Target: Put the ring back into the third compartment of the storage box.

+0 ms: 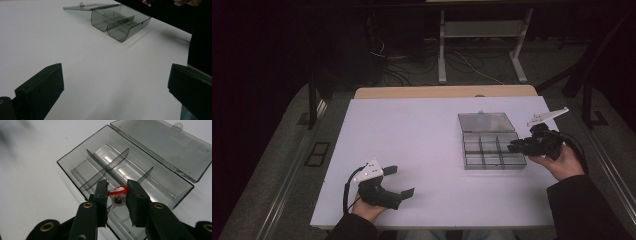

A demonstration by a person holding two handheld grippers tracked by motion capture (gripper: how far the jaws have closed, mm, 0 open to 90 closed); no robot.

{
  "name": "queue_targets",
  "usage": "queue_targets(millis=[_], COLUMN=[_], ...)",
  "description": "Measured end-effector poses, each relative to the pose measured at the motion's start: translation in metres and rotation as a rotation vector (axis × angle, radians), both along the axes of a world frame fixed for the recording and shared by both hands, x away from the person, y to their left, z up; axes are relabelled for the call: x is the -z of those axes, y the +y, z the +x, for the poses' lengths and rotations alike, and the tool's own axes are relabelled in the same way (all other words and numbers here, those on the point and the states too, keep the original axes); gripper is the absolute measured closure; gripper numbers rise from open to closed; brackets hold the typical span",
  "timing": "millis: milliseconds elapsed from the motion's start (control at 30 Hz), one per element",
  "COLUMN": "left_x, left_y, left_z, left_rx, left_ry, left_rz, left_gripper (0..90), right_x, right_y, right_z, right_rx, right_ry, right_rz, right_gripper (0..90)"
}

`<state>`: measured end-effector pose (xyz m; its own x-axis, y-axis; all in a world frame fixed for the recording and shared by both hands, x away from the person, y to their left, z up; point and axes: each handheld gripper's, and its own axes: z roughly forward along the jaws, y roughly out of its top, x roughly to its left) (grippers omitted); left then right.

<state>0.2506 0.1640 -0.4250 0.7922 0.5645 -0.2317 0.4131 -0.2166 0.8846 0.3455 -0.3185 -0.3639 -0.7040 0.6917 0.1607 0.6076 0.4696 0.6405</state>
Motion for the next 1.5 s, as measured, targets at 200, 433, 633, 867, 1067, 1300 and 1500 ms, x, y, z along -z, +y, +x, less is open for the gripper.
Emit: queue_targets(millis=[200, 433, 633, 867, 1067, 1300, 1500], left_x=[0.000, 0.000, 0.000, 0.000, 0.000, 0.000, 0.000], left_y=[0.000, 0.000, 0.000, 0.000, 0.000, 0.000, 0.001], left_z=[0.000, 0.000, 0.000, 0.000, 0.000, 0.000, 0.000], left_rx=[0.001, 0.001, 0.001, 0.001, 0.001, 0.000, 0.001], left_ry=[0.000, -0.001, -0.001, -0.002, -0.002, -0.001, -0.001], left_rz=[0.000, 0.001, 0.002, 0.002, 0.002, 0.003, 0.005], left_gripper=[0.0, 0.0, 0.0, 0.0, 0.0, 0.0, 0.0], right_x=[0.005, 0.015, 0.021, 0.031, 0.039, 0.047, 0.051], right_y=[-0.008, -0.013, -0.015, -0.018, -0.018, -0.013, -0.007], right_z=[0.003, 0.009, 0.013, 0.016, 0.018, 0.019, 0.020], right_rx=[0.021, 0.040, 0.044, 0.054, 0.055, 0.037, 0.022], right_ry=[0.004, 0.023, 0.038, 0.055, 0.068, 0.080, 0.089], right_rz=[0.001, -0.009, -0.020, -0.021, -0.017, -0.033, -0.044], right_gripper=[69.9, 69.9, 69.9, 69.8, 69.8, 69.6, 69.6])
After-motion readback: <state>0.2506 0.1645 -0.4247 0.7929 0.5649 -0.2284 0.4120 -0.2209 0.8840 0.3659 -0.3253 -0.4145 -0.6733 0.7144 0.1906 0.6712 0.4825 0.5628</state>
